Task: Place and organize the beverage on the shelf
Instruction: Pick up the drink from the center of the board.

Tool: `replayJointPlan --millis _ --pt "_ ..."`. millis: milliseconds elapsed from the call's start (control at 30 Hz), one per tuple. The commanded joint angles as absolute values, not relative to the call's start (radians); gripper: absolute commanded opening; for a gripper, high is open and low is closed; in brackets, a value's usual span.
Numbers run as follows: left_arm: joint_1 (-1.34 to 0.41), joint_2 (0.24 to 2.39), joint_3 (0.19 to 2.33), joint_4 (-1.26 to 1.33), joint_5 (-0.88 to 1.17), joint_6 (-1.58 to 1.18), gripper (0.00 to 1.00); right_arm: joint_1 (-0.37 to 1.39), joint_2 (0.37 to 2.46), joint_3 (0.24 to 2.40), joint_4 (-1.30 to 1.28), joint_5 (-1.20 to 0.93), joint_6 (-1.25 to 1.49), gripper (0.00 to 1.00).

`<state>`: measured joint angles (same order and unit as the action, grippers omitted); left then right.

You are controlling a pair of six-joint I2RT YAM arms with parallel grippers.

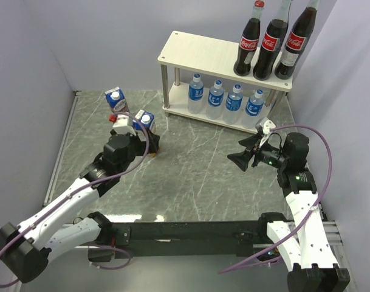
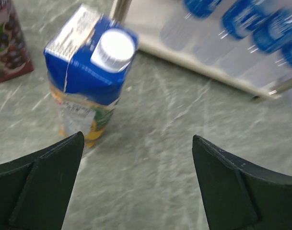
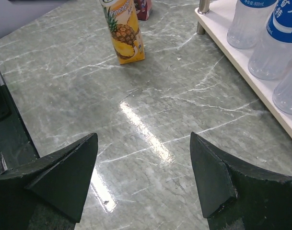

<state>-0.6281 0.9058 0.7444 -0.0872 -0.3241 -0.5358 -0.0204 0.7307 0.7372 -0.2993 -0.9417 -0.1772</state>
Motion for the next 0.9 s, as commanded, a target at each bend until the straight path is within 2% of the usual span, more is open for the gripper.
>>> replayJointPlan --millis 0,133,267,433,567,800,867 --pt "-0.623 0.968 0.716 -0.057 -0.379 -0.443 1.0 -0.025 0.73 0.765 -0.27 -0.968 -0.181 0.83" --pt "-0.618 1.026 0.675 0.073 -0.417 -0.44 0.99 -0.025 0.729 0.767 -0.273 -0.971 -0.183 0.83" --pt "-0.623 1.121 0.667 0.172 -0.478 -0.564 1.0 -0.025 0.727 0.767 -0.272 -0.98 -0.181 0.83" --pt "-0.702 1.262 0.785 0.097 -0.742 -0.757 0.99 -0.025 0.729 0.77 -0.273 -0.982 -0.179 0.83" --pt "-0.749 1.469 0.958 -0.105 -0.944 -0.928 0.99 -0.023 0.729 0.769 -0.275 -0.986 -0.178 0.83" --pt "-0.758 1.824 1.403 -0.847 -1.121 -1.412 1.0 -0.021 0.729 0.77 -0.275 -0.983 -0.179 0.83" --pt "-0.758 1.896 1.452 -0.935 -1.144 -1.522 0.99 -0.023 0.729 0.772 -0.276 -0.985 -0.181 0.83"
